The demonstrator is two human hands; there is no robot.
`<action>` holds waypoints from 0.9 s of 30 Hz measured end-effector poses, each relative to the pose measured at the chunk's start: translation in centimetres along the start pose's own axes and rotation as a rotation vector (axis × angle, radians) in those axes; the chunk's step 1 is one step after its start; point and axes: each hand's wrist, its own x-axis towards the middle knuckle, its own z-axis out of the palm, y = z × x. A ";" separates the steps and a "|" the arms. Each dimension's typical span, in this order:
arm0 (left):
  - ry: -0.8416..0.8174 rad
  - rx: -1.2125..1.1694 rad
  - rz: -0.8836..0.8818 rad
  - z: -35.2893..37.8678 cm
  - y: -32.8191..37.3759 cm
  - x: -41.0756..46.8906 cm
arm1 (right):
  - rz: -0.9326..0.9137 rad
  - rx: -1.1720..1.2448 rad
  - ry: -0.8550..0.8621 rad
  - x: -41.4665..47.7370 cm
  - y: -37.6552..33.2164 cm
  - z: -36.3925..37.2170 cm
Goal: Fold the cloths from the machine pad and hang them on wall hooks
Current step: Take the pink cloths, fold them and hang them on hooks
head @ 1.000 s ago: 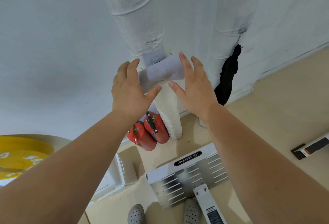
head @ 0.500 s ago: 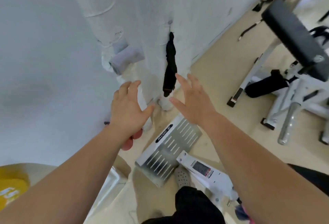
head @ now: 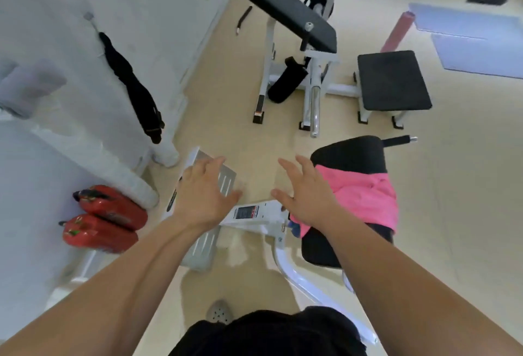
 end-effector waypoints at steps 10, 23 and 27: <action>-0.290 0.146 0.086 12.2 16.7 -1.1 | 0.169 -0.009 -0.100 -8.1 20.7 -2.0; -0.681 0.463 0.328 20.6 23.0 5.0 | 0.273 0.127 -0.233 -3.8 30.2 1.2; -0.761 0.419 0.366 22.2 23.8 8.3 | 0.287 0.123 -0.217 -0.7 30.6 1.6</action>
